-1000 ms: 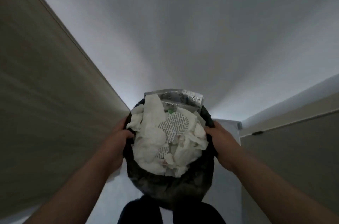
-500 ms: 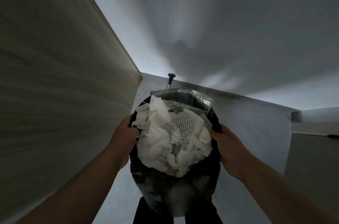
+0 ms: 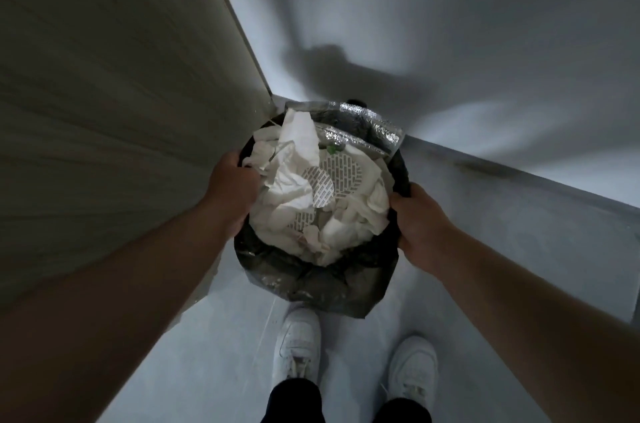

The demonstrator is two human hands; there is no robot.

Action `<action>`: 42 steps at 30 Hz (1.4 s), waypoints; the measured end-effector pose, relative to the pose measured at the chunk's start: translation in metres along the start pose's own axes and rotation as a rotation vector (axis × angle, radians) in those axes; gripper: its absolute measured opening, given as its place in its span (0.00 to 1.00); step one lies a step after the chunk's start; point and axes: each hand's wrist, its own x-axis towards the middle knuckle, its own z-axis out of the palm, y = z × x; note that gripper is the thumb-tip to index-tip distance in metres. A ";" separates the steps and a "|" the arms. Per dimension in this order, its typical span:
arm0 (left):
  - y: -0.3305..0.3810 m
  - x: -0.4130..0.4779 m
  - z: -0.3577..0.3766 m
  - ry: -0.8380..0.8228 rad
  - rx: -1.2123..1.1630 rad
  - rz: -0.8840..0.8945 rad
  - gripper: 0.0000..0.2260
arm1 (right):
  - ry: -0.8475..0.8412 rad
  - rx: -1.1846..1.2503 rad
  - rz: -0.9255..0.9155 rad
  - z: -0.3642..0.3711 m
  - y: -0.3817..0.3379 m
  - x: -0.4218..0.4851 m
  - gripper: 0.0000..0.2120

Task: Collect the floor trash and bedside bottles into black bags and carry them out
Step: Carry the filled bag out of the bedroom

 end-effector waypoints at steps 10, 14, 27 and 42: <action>-0.002 0.030 -0.001 -0.062 -0.002 -0.024 0.20 | -0.016 -0.031 0.003 0.022 0.005 0.033 0.12; -0.001 0.030 -0.001 -0.121 -0.030 -0.037 0.21 | 0.034 -0.125 0.018 0.022 0.007 0.039 0.10; 0.001 0.033 -0.010 -0.193 -0.022 0.046 0.19 | 0.048 -0.293 0.073 0.024 -0.003 0.039 0.11; 0.095 -0.209 -0.078 -0.119 -0.306 0.094 0.11 | -0.019 -0.056 0.055 0.008 -0.117 -0.223 0.04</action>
